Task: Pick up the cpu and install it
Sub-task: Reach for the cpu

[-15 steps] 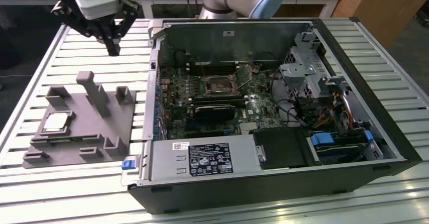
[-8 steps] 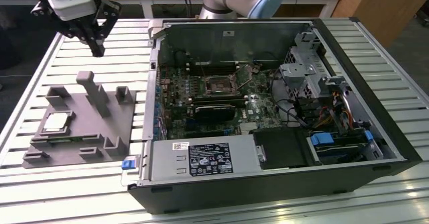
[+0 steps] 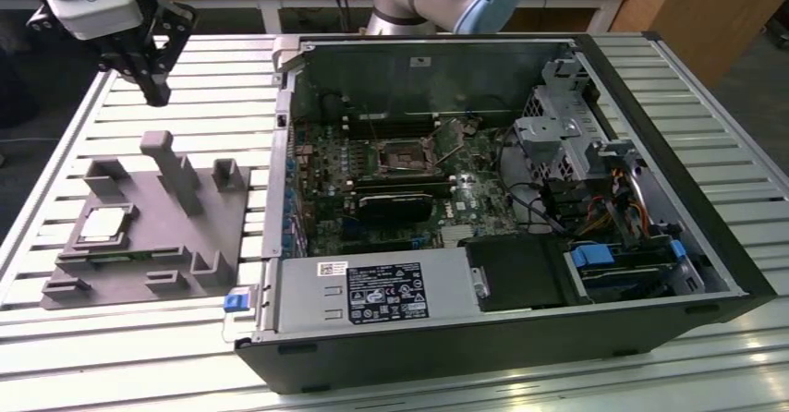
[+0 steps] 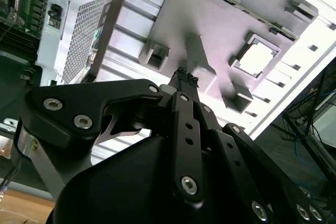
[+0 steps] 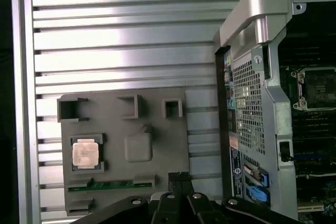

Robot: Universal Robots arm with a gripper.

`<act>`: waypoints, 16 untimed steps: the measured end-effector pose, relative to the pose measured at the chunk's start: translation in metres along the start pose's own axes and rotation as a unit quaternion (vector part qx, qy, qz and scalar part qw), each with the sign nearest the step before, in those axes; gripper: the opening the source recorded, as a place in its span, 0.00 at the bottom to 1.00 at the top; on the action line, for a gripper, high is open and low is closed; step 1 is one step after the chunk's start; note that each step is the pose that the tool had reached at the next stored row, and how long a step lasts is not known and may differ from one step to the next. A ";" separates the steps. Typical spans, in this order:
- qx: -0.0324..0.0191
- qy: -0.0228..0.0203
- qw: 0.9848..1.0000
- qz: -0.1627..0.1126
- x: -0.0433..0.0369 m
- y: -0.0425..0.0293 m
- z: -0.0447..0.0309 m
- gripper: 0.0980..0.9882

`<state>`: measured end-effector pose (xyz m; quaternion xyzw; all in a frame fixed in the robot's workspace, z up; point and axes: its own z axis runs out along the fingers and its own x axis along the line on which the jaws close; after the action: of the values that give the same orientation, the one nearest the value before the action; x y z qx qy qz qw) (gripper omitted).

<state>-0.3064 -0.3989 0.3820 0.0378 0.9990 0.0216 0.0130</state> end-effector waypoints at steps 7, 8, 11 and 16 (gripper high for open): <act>0.000 0.000 1.000 0.000 0.0196 -0.0015 0.0006 0.01; 0.000 0.000 1.000 0.000 0.0223 -0.0017 0.0007 0.01; 0.000 0.000 1.000 0.000 0.0306 -0.0023 0.0009 0.01; 0.000 0.001 1.000 0.000 0.0444 -0.0033 0.0013 0.01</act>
<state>-0.3509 -0.3988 0.3795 0.0379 0.9990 0.0215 0.0124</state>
